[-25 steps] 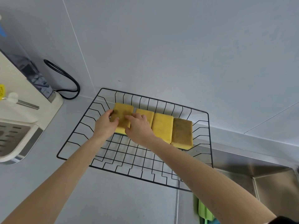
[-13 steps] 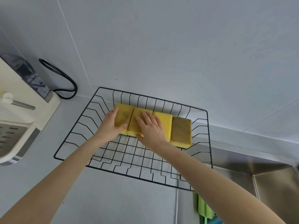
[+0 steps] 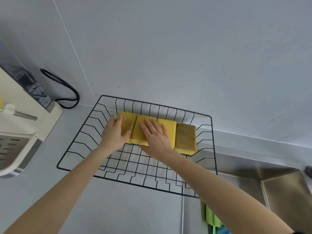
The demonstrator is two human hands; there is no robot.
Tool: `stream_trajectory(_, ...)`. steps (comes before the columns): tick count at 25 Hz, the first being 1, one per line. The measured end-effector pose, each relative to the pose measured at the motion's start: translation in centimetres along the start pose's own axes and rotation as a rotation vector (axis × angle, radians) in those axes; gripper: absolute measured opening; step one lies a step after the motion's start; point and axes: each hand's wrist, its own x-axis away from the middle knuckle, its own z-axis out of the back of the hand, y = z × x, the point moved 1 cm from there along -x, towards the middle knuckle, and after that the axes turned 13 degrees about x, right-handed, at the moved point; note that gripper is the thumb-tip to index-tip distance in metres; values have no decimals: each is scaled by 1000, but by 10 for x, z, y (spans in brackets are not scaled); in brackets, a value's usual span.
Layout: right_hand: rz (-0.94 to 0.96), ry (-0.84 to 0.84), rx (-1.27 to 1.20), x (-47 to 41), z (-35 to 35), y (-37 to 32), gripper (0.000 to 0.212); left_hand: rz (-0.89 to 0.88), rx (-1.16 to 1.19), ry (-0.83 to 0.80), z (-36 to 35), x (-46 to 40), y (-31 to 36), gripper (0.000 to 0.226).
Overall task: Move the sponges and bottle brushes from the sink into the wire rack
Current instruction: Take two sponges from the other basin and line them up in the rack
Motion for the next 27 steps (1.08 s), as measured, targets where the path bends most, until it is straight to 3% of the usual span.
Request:
stream_trajectory(13,-90,76,-51,84,46,27,73,-227,-128,-45,13,70,80,70)
stream_trajectory(27,-319,130,5,255,63,109,68,-458,-310,-188,-60,190,169,70)
